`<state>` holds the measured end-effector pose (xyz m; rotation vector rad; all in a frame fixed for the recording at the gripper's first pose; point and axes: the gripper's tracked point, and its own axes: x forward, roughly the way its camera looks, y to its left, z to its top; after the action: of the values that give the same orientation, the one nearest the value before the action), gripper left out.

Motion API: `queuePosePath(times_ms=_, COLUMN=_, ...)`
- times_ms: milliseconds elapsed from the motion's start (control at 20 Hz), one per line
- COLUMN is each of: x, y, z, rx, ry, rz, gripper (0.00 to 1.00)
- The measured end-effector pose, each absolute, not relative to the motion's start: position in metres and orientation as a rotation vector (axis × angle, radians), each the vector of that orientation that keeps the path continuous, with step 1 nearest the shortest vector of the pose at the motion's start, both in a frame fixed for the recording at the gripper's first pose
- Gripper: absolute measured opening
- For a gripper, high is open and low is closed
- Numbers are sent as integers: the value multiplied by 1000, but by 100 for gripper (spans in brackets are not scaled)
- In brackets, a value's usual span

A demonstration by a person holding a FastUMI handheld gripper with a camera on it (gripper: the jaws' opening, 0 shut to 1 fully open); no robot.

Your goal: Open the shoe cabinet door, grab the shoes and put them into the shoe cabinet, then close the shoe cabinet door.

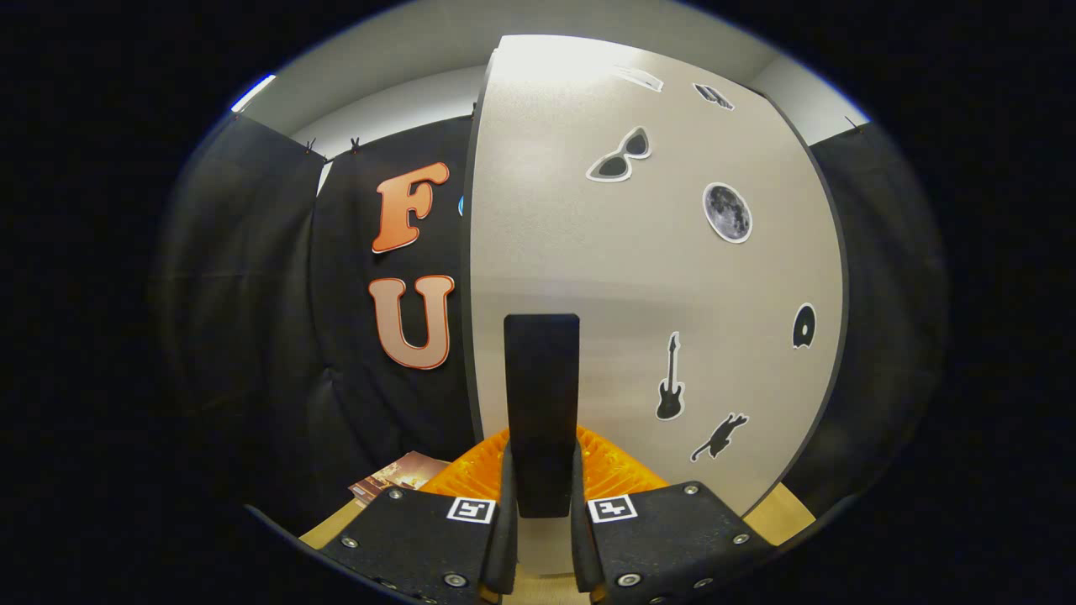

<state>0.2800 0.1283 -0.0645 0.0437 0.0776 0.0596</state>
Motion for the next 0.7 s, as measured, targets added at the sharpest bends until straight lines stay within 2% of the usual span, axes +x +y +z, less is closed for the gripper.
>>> queuePosePath(times_ms=400, x=227, y=105, z=-61, rx=52, ry=74, rz=5, gripper=26)
queuePosePath(times_ms=700, x=161, y=54, z=-71, rx=52, ry=84, rz=-57, gripper=22)
